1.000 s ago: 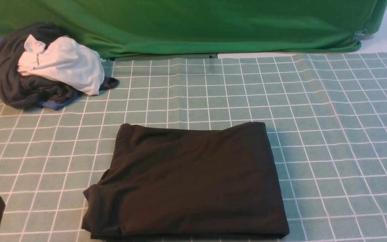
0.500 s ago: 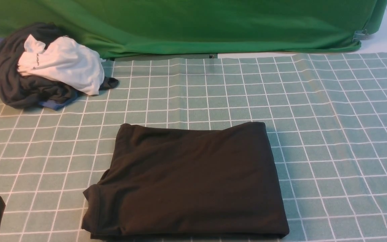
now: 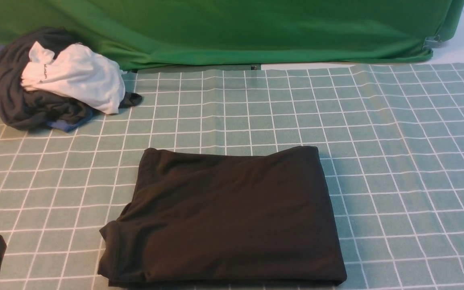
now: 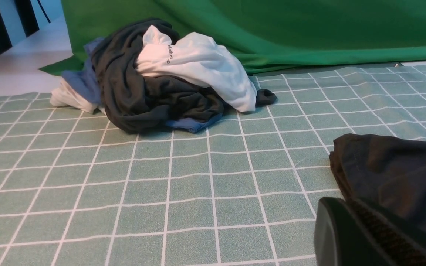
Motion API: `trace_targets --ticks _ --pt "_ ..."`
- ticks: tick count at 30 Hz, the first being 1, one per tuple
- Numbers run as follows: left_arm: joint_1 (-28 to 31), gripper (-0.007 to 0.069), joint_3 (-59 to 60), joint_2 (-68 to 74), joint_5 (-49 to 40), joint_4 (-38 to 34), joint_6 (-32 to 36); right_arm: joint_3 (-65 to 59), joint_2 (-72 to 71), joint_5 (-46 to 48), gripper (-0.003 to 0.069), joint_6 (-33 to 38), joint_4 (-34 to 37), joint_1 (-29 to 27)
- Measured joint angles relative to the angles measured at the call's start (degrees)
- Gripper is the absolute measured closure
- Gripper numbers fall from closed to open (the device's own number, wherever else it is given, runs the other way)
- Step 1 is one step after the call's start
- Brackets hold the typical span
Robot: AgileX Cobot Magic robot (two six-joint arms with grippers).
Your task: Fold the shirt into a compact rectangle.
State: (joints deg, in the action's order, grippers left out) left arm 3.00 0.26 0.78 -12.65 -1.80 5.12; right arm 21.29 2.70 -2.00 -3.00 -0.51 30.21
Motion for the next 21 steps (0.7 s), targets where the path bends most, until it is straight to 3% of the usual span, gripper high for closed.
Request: trace_targets --ticks 9,16,21 --pt "0.0 0.0608 0.0 0.0 0.0 0.0 0.0 -4.93 -1.57 5.1 0.0425 5.01 1.55 -2.31" --pt "0.07 0.0608 0.0 0.0 0.0 0.02 0.0 -18.55 -2.7 12.88 0.0421 9.0 1.62 -20.78" --pt "0.15 0.0608 0.0 -0.02 -0.15 0.02 0.0 -21.77 -2.7 16.68 0.0421 9.57 1.62 -29.48"
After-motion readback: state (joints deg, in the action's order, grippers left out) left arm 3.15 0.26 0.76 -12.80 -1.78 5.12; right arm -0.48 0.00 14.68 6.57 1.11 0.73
